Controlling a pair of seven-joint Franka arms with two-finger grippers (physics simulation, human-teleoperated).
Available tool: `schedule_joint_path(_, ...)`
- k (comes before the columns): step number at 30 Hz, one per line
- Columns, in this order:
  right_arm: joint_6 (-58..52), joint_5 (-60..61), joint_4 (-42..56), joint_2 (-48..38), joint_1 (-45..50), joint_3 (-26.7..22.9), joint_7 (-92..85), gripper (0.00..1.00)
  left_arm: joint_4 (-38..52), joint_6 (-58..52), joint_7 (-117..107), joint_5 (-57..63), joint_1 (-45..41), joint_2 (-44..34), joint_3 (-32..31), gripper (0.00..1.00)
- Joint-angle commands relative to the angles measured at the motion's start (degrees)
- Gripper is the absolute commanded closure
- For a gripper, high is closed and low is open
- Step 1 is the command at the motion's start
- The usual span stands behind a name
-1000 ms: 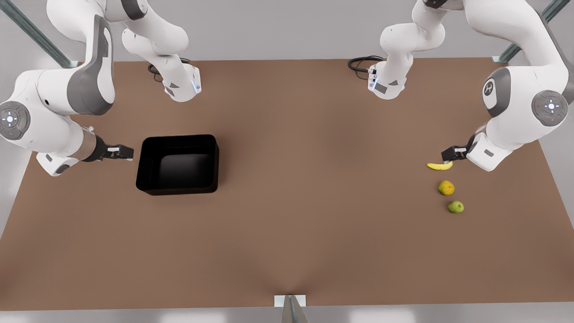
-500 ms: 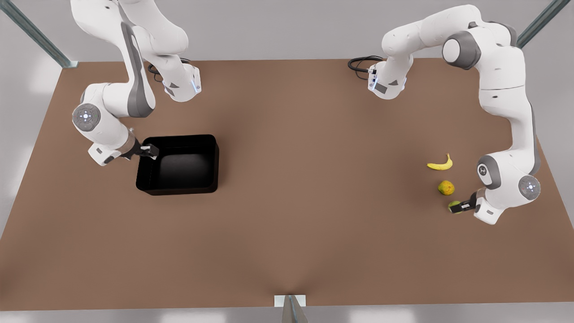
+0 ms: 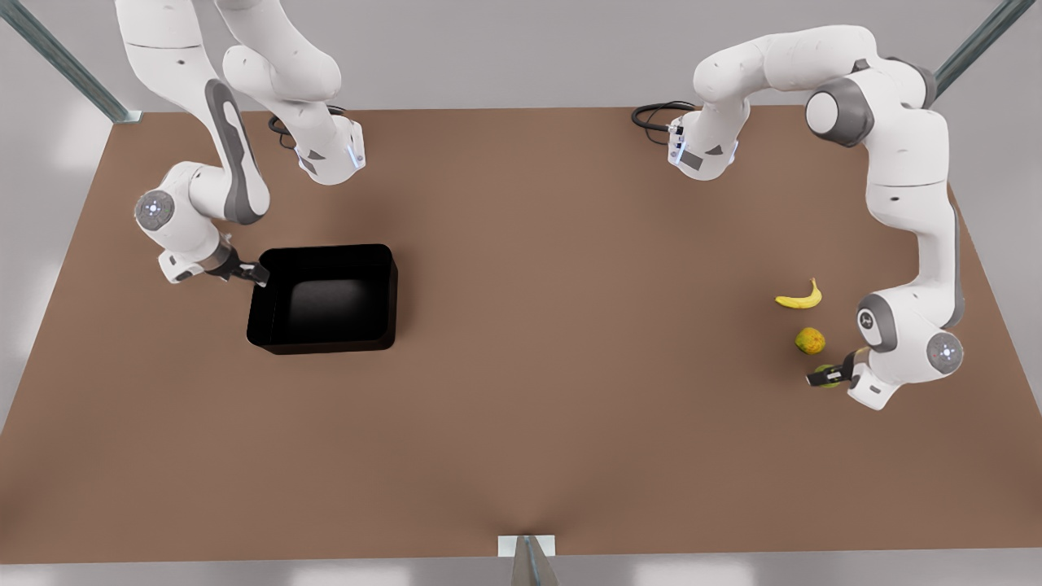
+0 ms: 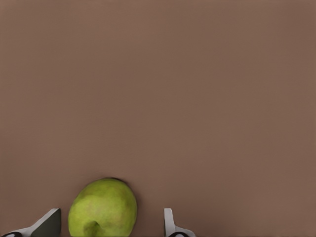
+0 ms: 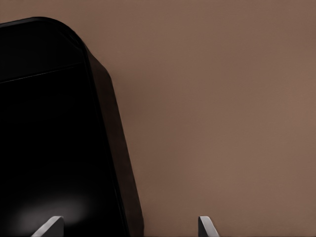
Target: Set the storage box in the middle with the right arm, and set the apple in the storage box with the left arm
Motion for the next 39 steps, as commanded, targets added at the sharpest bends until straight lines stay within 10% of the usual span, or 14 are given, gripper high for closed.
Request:
schedule_joint_path(1,0.53,0.00,-0.28,0.17,0.04,0.00,1.16,0.00,0.02,0.00,0.00,0.00,0.09,0.20,0.00,0.00)
schedule_joint_path(15,12.14,-0.08,-3.09,9.31,-0.31,-0.88,-3.58,0.00,0.81,0.00,0.00,0.00,0.09,2.04,0.09,0.00)
schedule_joint_path(17,11.87,-0.08,-3.09,8.88,-0.31,-0.88,-3.50,0.71,0.81,0.00,0.00,0.00,0.09,2.04,0.09,0.00)
schedule_joint_path(18,11.70,-0.08,-3.09,8.70,-0.31,-0.88,-3.58,0.79,0.81,0.00,0.00,0.09,0.09,2.04,0.09,0.00)
schedule_joint_path(21,11.52,-0.17,-3.09,8.44,-0.22,-0.79,-3.58,0.79,0.81,2.46,-0.09,0.09,0.09,2.04,0.09,0.24)
schedule_joint_path(33,9.94,-0.17,-2.92,7.21,-0.05,-0.88,-4.29,0.79,0.64,2.46,-0.61,0.09,0.00,1.96,0.18,0.24)
schedule_joint_path(39,-13.17,0.00,2.71,-4.57,0.13,-0.61,-3.67,0.79,0.64,2.46,-0.62,0.09,0.00,1.96,0.35,0.27)
